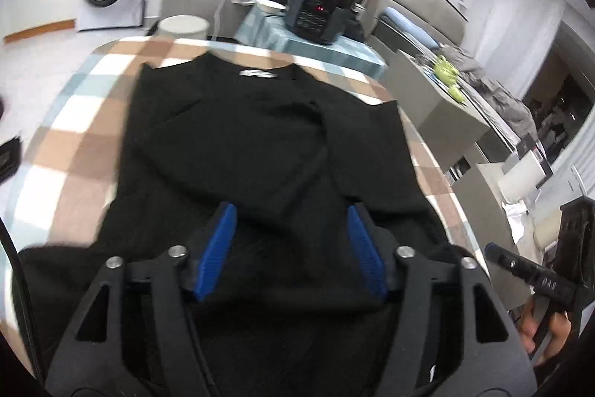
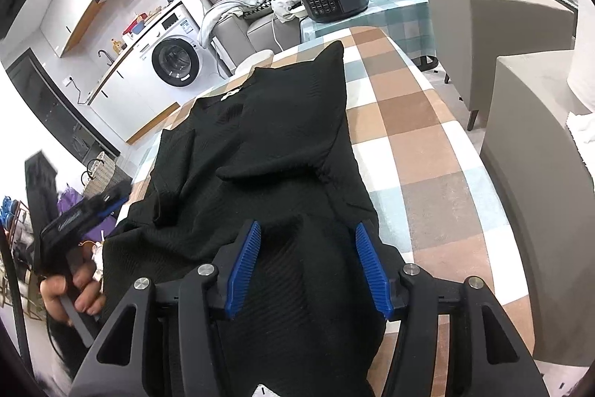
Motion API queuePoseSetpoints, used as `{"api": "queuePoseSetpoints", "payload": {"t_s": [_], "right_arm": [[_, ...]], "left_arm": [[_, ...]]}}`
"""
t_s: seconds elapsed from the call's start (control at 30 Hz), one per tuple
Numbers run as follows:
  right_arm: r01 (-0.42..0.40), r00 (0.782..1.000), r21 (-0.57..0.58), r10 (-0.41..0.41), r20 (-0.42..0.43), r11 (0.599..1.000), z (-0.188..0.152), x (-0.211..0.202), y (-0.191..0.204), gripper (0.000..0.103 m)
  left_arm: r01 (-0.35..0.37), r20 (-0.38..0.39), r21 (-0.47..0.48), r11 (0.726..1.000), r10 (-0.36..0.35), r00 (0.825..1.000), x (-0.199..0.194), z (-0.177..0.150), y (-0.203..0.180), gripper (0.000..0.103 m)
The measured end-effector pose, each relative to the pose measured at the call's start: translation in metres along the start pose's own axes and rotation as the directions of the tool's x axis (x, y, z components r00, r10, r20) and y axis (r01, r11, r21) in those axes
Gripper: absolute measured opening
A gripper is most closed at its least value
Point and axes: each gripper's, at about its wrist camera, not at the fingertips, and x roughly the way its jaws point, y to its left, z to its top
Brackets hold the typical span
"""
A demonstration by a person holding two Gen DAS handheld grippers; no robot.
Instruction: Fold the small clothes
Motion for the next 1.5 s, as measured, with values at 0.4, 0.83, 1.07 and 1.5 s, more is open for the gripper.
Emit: {"api": "queuePoseSetpoints", "payload": {"t_s": [0.4,0.83,1.07,1.5], "right_arm": [[0.008,1.0,0.001,-0.008,-0.029,1.0,-0.004,0.007,0.009,0.055],[0.027,0.999,0.028,-0.026,-0.045,0.999,-0.017,-0.004,-0.002,0.058],[0.046,0.998,0.071,-0.043,-0.035,0.996,-0.02,-0.012,-0.019,0.058],[0.046,0.999,0.08,-0.044,-0.028,0.996,-0.016,-0.012,-0.026,0.058]], "left_arm": [[-0.109,-0.034,-0.231,0.967,0.104,0.994,-0.011,-0.023,0.122,0.062],[-0.138,-0.125,-0.294,0.946,0.105,0.987,0.084,0.006,0.116,0.059],[-0.26,-0.12,-0.259,0.93,0.236,0.964,0.109,0.021,0.115,0.003],[-0.296,0.062,-0.368,0.881,0.341,0.938,0.001,0.057,0.197,0.002]]}}
